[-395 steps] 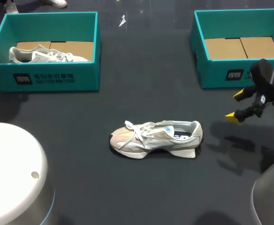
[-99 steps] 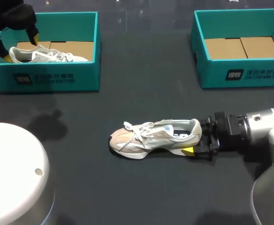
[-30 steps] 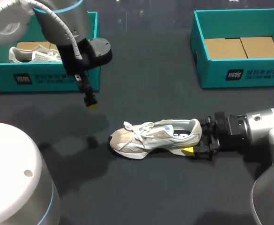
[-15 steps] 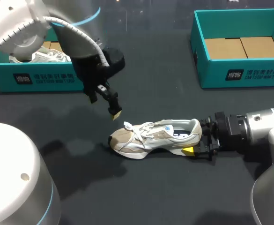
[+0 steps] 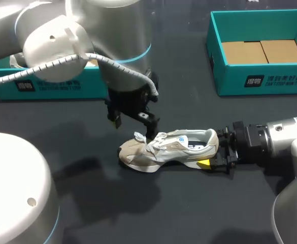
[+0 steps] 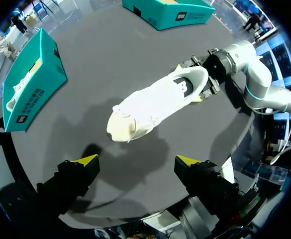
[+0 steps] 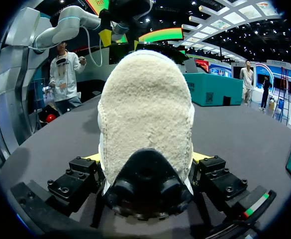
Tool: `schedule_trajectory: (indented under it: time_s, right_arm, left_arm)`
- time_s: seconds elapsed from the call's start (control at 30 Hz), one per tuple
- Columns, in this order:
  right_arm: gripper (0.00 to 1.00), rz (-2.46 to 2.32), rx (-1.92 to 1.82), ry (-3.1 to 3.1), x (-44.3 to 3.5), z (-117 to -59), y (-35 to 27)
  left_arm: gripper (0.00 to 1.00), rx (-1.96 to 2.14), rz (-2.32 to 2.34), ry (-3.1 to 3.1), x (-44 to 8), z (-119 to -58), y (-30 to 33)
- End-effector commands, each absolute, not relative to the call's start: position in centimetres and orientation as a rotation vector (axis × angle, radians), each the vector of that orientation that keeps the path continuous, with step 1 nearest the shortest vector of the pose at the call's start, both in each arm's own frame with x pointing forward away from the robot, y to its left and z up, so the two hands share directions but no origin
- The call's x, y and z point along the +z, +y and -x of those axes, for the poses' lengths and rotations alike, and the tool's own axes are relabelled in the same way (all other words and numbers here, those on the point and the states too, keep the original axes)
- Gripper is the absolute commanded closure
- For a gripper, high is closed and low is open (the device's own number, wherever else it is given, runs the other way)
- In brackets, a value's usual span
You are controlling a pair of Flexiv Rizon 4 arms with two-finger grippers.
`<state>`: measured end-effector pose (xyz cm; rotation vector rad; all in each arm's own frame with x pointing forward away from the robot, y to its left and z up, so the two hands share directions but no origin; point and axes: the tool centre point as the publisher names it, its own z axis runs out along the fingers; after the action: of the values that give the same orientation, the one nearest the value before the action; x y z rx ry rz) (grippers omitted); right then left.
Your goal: Take the shoe out of the shoebox, open the shoe tongue, remove and reinsert the insole, then place the shoe into the shoebox
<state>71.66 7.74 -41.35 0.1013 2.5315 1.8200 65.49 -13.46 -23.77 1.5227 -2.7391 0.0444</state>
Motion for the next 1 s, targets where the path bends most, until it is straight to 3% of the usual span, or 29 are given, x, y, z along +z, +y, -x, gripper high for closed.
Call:
schedule_trajectory:
  time_s: [0.03, 0.77, 1.0]
  right_arm:
    - [1.0, -0.103, 1.814, 2.536, -41.2, -71.6, 7.7]
    - [1.0, -0.103, 1.814, 2.536, -41.2, -71.6, 7.7]
    - [1.0, -0.103, 1.814, 2.536, -41.2, -71.6, 7.7]
  left_arm:
    - [0.0, 0.034, -1.523, -2.741, -23.8, -65.7, -13.7]
    - [0.0, -0.268, -2.107, -2.424, -27.1, -68.0, -22.7]
    - [0.0, -0.268, -2.107, -2.424, -27.1, -68.0, -22.7]
